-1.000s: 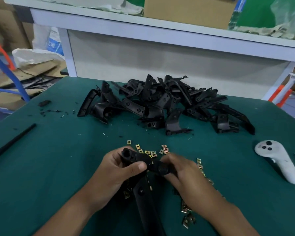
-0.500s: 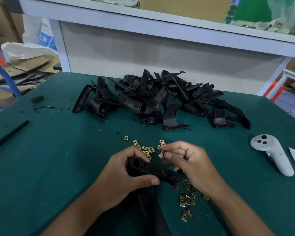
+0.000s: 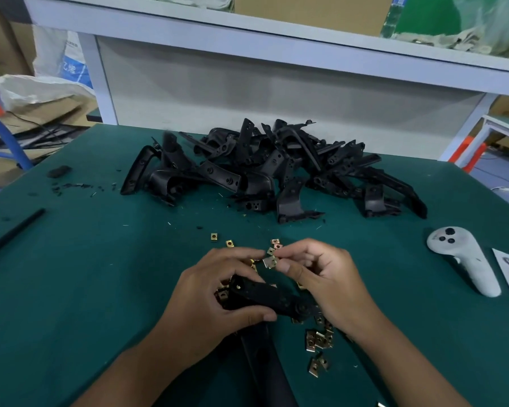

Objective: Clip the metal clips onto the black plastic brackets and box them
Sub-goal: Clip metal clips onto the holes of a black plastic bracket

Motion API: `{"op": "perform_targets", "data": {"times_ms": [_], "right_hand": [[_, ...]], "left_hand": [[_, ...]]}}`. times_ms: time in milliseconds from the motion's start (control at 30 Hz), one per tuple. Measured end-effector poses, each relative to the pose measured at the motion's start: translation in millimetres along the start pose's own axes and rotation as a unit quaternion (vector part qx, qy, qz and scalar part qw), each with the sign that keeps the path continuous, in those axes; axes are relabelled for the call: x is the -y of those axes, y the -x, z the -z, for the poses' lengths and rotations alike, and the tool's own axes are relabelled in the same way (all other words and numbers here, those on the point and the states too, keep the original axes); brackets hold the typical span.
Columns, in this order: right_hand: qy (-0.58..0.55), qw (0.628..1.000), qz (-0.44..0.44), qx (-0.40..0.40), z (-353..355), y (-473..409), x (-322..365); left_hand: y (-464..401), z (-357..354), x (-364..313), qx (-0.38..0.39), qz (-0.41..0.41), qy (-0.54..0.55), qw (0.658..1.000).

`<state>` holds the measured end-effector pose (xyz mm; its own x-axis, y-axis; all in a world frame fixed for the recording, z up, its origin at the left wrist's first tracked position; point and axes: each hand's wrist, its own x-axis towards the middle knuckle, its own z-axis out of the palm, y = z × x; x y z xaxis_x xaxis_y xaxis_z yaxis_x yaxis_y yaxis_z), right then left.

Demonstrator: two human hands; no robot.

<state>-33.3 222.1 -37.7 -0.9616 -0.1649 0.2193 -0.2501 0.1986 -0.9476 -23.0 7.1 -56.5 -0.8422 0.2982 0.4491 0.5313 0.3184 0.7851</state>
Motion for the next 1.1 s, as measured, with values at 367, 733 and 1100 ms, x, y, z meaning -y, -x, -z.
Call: {"op": "perform_targets", "data": {"times_ms": [367, 733, 1100], "right_hand": [[-0.034, 0.999, -0.019, 0.005, -4.5, -0.1, 1.3], [-0.025, 1.0, -0.006, 0.013, -3.6, 1.8, 4.4], [-0.057, 0.997, -0.002, 0.043, -7.8, 3.2, 5.8]], "left_hand": [[-2.2, -1.4, -1.9, -0.044, -0.024, 0.016, 0.999], [0.9, -3.2, 0.0, -0.038, -0.008, 0.008, 0.999], [2.3, -7.2, 0.4, 0.008, 0.1, 0.164, 0.981]]}}
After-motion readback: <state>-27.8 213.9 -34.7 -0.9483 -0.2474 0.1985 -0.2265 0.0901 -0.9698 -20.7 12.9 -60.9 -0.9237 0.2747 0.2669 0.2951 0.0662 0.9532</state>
